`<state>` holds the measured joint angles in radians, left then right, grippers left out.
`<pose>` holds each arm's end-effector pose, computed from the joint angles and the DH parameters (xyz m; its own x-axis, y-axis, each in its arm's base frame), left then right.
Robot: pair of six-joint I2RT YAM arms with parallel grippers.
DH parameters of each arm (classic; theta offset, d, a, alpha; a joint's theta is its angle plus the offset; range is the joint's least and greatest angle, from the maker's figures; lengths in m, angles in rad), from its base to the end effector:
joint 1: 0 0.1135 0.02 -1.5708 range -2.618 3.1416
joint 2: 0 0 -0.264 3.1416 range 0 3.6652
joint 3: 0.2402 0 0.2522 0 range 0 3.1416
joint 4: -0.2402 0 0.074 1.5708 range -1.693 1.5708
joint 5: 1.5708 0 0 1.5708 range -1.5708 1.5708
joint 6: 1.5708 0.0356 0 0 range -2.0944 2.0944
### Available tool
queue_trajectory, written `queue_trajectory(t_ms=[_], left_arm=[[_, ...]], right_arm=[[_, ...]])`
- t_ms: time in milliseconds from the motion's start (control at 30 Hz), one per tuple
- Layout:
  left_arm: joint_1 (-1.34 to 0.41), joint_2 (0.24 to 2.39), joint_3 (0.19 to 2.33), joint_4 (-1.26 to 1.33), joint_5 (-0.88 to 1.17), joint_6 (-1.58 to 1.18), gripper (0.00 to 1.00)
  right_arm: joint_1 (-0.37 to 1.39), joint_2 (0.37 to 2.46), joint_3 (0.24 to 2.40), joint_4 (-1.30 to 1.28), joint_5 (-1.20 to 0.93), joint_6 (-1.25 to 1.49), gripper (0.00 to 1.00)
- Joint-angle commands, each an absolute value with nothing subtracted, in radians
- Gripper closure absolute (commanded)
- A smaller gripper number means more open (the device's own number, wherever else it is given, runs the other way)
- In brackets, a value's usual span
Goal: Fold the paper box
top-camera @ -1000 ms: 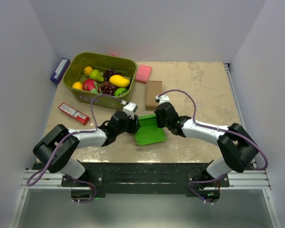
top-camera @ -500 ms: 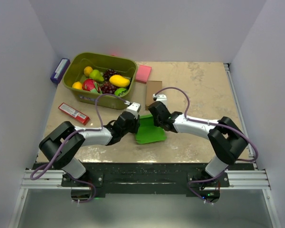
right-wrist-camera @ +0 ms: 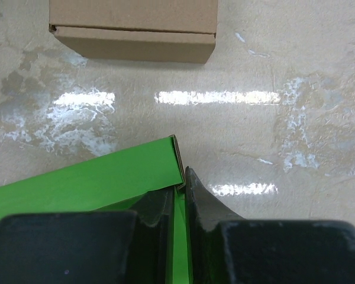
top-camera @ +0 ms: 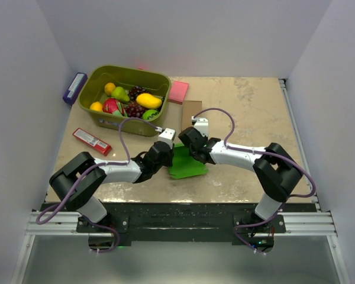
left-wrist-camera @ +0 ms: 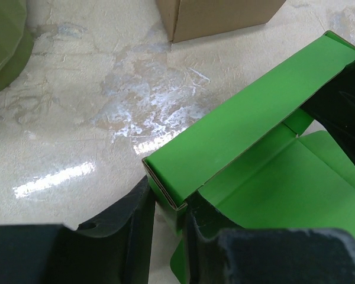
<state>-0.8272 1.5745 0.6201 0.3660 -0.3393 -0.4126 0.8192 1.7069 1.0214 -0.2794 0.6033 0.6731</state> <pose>0.2125 -0.2135 0.1526 -0.5474 0.0366 -0.8361 0.3135 0.9353 -0.1643 0.2485 0.2363 0.1815 -0.6764 0.0281 -0.7360 0.0520 0.9986 -0.0096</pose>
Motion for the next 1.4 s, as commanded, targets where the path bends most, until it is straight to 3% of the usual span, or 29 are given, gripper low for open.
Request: queue_trajectory(t_ms=[0, 433, 533, 733, 800, 833, 900, 967, 1133, 1367], left_arm=[[-0.825, 1.546, 0.64, 0.403, -0.428, -0.44, 0.9], [-0.825, 1.542, 0.646, 0.416, -0.385, -0.451, 0.91], [-0.825, 1.531, 0.649, 0.399, -0.38, -0.453, 0.91], [-0.825, 1.512, 0.664, 0.39, -0.353, -0.443, 0.87], [-0.825, 1.517, 0.67, 0.39, -0.322, -0.446, 0.81], [-0.825, 1.523, 0.681, 0.384, -0.313, -0.448, 0.78], [-0.825, 1.534, 0.701, 0.356, -0.298, -0.446, 0.71], [-0.825, 1.548, 0.733, 0.313, -0.291, -0.446, 0.66], [-0.825, 1.557, 0.758, 0.275, -0.276, -0.446, 0.52], [-0.825, 1.528, 0.75, 0.273, -0.264, -0.434, 0.43]], right_arm=[[0.792, 1.77, 1.011, -0.414, 0.735, 0.721, 1.0], [0.756, 1.784, 1.008, -0.446, 0.758, 0.716, 1.0], [0.755, 1.808, 1.034, -0.527, 0.85, 0.741, 1.0], [0.761, 1.802, 1.045, -0.462, 0.741, 0.69, 1.0], [0.762, 1.789, 1.057, -0.451, 0.669, 0.666, 1.0], [0.761, 1.784, 1.069, -0.451, 0.649, 0.661, 0.97], [0.761, 1.753, 1.075, -0.442, 0.595, 0.649, 0.76], [0.761, 1.727, 1.072, -0.437, 0.571, 0.644, 0.64], [0.762, 1.619, 1.045, -0.423, 0.506, 0.638, 0.44], [0.761, 1.431, 0.979, -0.434, 0.483, 0.627, 0.25]])
